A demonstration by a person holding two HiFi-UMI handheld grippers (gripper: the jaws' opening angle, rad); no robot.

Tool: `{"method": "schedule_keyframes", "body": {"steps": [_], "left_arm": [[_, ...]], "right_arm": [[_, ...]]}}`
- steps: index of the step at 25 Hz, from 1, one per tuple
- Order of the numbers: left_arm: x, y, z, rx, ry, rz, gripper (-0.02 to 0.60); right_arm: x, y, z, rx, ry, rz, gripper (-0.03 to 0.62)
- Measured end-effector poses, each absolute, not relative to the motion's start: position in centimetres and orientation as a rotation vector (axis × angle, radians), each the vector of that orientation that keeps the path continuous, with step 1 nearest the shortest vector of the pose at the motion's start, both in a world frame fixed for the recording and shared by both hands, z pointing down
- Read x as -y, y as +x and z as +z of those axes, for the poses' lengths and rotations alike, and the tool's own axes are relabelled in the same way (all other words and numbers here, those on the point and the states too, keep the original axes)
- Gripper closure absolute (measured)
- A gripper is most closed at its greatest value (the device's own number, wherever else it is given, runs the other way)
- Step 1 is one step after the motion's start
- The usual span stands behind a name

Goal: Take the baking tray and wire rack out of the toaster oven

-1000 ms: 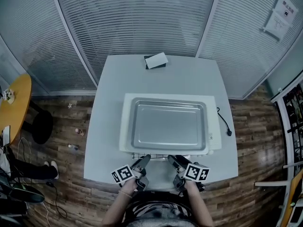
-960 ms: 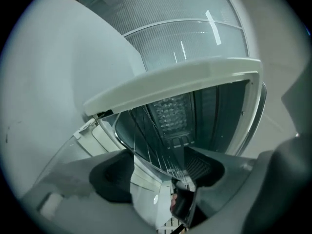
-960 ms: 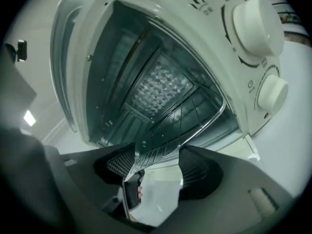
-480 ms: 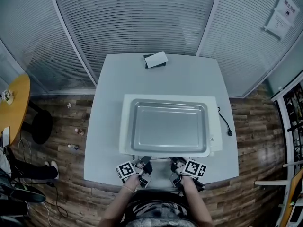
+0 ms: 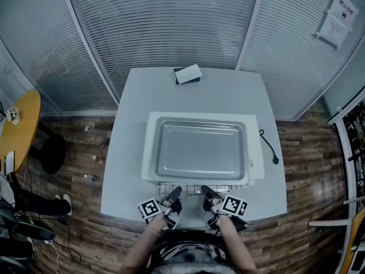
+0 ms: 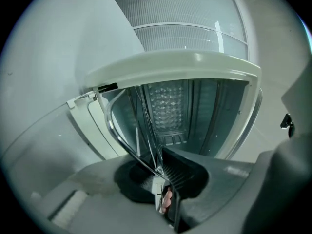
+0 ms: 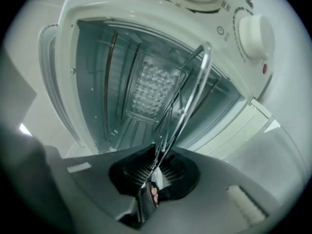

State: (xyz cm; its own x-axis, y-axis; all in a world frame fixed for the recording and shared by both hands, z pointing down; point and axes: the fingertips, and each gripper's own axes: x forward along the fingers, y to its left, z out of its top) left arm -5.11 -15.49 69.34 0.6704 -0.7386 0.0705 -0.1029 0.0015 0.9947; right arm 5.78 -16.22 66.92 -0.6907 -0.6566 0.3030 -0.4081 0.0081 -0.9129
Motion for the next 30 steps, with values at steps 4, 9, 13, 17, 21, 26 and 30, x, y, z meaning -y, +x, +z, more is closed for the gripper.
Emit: {"method": "schedule_keyframes", "body": {"steps": [4,9,13,17,21,26,30], "left_arm": [[13.9,-4.9,68.5,0.74,1.513,-0.585,0.549],[11.9,-5.1,67.8,0.781,1.56,-0.597,0.551],[10.1,-4.9,67.7,0.818,1.561,-0.61,0.55],[8.4,-4.4,67.0,0.817,1.564,-0.637,0.549],[6.8,-4.4,66.1,0.813,1.583,-0.636,0.549],[5.5,-4.7,64.9,0.792,1.604,-0.637,0.55],[4.4,-5.2,63.6,0.788,1.624,-0.595,0.551]], "right_arm": [[14.7,5.9,66.6,-2.06,-1.093,-1.754,0.577],[12.6,5.8,65.8,-2.08,-1.061,-1.777,0.577],[11.3,6.1,65.1,-2.151,-1.029,-1.736,0.577],[9.8,6.3,64.6,-2.186,-1.006,-1.725,0.577],[8.2,6.3,63.7,-2.191,-0.99,-1.723,0.577],[6.6,6.1,62.5,-2.177,-1.0,-1.698,0.577],[5.1,5.8,61.4,-2.133,-1.01,-1.674,0.577]]}}
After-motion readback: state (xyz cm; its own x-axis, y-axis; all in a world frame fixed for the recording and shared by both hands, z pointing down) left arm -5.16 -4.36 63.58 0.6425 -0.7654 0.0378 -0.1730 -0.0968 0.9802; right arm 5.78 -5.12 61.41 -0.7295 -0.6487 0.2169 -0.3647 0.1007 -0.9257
